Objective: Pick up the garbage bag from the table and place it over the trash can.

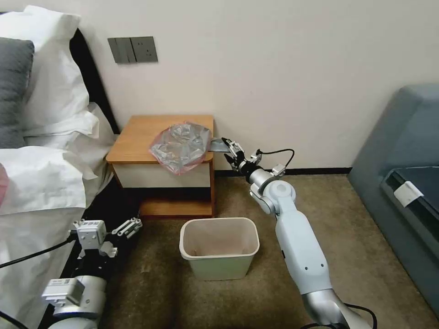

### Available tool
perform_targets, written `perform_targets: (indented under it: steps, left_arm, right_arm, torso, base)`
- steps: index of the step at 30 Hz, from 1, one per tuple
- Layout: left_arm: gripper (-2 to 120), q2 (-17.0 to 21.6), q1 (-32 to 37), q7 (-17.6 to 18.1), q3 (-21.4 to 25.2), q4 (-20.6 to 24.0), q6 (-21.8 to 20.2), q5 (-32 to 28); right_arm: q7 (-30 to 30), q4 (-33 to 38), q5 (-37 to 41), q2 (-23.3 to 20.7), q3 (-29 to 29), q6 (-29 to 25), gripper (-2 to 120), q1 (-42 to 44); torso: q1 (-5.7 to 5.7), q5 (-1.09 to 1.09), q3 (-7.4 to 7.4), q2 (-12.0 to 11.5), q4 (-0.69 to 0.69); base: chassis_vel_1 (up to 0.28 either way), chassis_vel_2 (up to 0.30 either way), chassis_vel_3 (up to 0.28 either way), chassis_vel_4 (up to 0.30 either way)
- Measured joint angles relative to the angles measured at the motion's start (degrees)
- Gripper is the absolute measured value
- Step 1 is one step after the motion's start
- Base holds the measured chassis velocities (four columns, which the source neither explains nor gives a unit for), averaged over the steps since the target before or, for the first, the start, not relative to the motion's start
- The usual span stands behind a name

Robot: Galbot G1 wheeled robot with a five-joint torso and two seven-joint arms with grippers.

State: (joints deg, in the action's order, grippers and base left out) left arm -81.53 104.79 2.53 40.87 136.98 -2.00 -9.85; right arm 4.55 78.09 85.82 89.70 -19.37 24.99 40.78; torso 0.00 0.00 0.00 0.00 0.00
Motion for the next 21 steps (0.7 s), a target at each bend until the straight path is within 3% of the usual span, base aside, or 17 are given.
perform_targets:
  steps: [3, 4, 6, 10, 15, 18, 21]
  left_arm:
    - [100, -0.1, -0.1, -0.03, -0.07, -0.24, 0.05, 0.15]
    - [100, -0.21, -0.22, -0.39, -0.08, -0.8, 0.32, 0.75]
    - [100, -0.23, -0.22, -0.48, -0.08, -0.87, 0.36, 0.85]
    - [100, -0.22, -0.11, -0.95, -0.16, -1.25, 0.57, 1.51]
    - [100, -0.22, -0.37, -1.05, -0.16, -2.06, 0.73, 1.66]
    - [100, -0.33, -0.51, -1.18, -0.33, -2.61, 0.87, 1.93]
    - [100, -0.57, -0.64, -1.32, -0.43, -3.03, 1.07, 2.31]
  right_arm:
    - [-0.14, -0.15, -0.74, -0.03, 0.25, 0.07, 58, -0.3]
    - [-0.88, -0.76, -2.71, -0.09, 0.75, 0.09, 47, -0.99]
    - [-0.98, -0.85, -3.04, -0.09, 0.82, 0.08, 46, -1.08]
    - [-1.56, -1.42, -4.78, 0.2, 1.33, -0.34, 25, -1.94]
    - [-1.68, -1.04, -6.75, 0.39, 1.28, -0.74, 8, -1.6]
    - [-1.6, 0.61, -9.03, 0.01, 1.48, -0.87, 0, -0.15]
    - [-0.71, 4.59, -9.69, -0.89, 2.17, -1.02, 0, 2.47]
  torso:
    - [0.0, 0.0, 0.0, 0.0, 0.0]
    - [0.0, 0.0, 0.0, 0.0, 0.0]
    - [0.0, 0.0, 0.0, 0.0, 0.0]
    - [0.0, 0.0, 0.0, 0.0, 0.0]
    - [0.0, 0.0, -0.01, 0.0, 0.0]
    - [0.0, 0.0, 0.0, 0.0, 0.01]
    - [0.0, 0.0, -0.01, 0.0, 0.0]
  base:
    - [0.0, 0.0, 0.0, 0.0]
    - [0.0, 0.0, 0.0, 0.0]
    - [0.0, 0.0, 0.0, 0.0]
    - [0.0, 0.0, 0.0, 0.0]
    - [0.0, 0.0, 0.0, 0.0]
    - [0.0, 0.0, 0.0, 0.0]
    - [0.0, 0.0, 0.0, 0.0]
